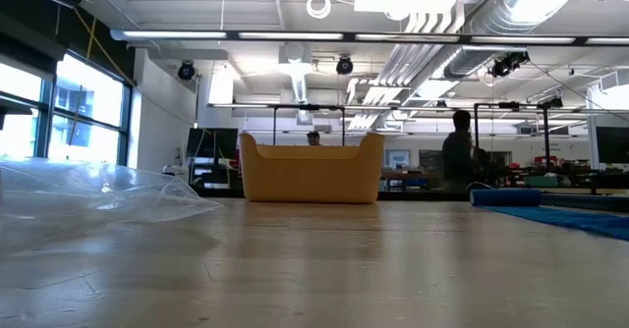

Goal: Roll bandage
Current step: Roll the green bandage

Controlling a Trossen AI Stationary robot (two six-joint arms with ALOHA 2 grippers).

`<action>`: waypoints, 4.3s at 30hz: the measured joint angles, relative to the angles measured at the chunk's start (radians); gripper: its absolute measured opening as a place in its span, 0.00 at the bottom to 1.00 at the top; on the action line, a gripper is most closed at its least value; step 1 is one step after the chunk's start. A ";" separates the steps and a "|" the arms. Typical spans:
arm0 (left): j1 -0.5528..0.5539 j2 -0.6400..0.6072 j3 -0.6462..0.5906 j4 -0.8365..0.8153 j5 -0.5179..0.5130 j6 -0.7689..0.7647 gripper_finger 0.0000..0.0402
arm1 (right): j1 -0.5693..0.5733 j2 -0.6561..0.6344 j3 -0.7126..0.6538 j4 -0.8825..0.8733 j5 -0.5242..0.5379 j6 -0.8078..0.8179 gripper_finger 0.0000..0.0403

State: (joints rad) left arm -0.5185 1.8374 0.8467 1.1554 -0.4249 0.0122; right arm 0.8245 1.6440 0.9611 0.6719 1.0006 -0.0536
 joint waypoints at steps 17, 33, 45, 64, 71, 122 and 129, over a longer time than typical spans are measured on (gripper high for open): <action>0.049 0.003 -0.003 -0.254 -0.117 -0.222 0.01 | -0.083 -0.001 0.002 -0.461 0.105 0.451 0.00; 0.058 0.006 -0.004 -0.296 -0.016 -0.403 0.01 | -0.090 -0.003 0.003 -0.574 -0.007 0.496 0.14; 0.050 0.006 -0.004 -0.289 -0.029 -0.456 0.01 | -0.010 -0.003 0.004 -0.573 0.002 0.255 0.35; 0.087 0.006 -0.004 -0.293 -0.041 -0.733 0.01 | 0.003 -0.004 0.086 -0.696 -0.137 -0.347 0.35; 0.080 0.006 -0.004 -0.290 -0.036 -0.742 0.01 | -0.076 -0.003 0.087 -0.841 -0.062 -0.330 0.35; 0.053 0.126 -0.002 -0.667 0.099 -0.703 0.01 | -0.348 0.117 0.026 -0.766 -0.629 0.372 0.25; 0.050 0.161 -0.003 -0.614 0.102 -0.690 0.01 | -0.329 0.117 -0.052 -0.629 -0.678 0.280 0.42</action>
State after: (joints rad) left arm -0.4682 1.9984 0.8440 0.5411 -0.3225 -0.6779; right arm 0.4953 1.7607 0.9092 0.0433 0.3222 0.2260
